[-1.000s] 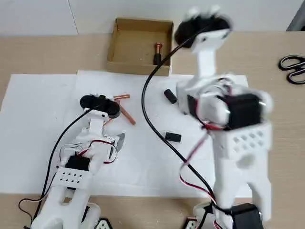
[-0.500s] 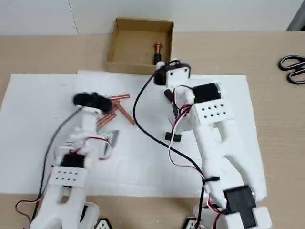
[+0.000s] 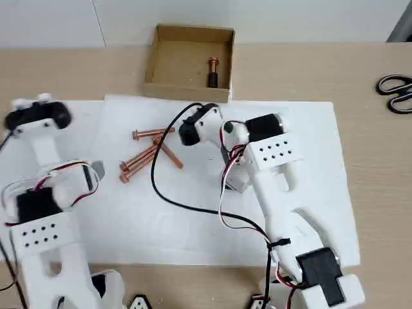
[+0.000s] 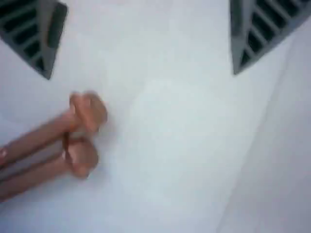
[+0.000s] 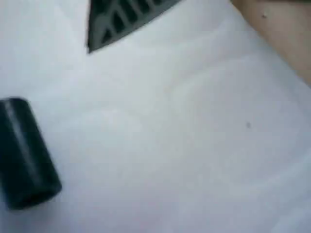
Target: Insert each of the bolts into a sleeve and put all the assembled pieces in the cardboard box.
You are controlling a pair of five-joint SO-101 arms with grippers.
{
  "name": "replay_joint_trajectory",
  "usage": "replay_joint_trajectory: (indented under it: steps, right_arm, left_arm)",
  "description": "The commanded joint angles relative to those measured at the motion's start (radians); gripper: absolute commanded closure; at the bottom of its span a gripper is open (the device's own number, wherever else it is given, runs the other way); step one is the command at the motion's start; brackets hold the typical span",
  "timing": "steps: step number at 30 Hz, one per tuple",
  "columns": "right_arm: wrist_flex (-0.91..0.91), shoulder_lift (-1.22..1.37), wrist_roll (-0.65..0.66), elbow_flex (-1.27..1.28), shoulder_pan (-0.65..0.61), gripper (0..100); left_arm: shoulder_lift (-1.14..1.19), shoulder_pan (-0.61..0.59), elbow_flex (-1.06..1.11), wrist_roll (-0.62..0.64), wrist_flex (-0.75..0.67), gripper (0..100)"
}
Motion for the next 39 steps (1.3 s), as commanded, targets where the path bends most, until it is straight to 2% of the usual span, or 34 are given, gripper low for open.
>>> replay_joint_trajectory:
  steps: [1,11,22,39]
  right_arm:
    - [-0.048,0.007,0.014,0.002,-0.005,86.3]
    - [-0.093,0.176,0.054,0.026,-0.008,86.3]
    - [-0.183,0.232,0.095,0.025,-0.007,86.1]
    - [-0.208,0.375,0.092,0.026,-0.007,86.6]
  left_arm:
    - [-0.012,-0.028,-0.091,0.091,0.11,77]
    - [-0.012,-0.032,-0.099,0.167,0.161,77]
    - [-0.012,-0.032,-0.099,0.17,0.161,77]
    - [-0.012,-0.032,-0.099,0.17,0.158,77]
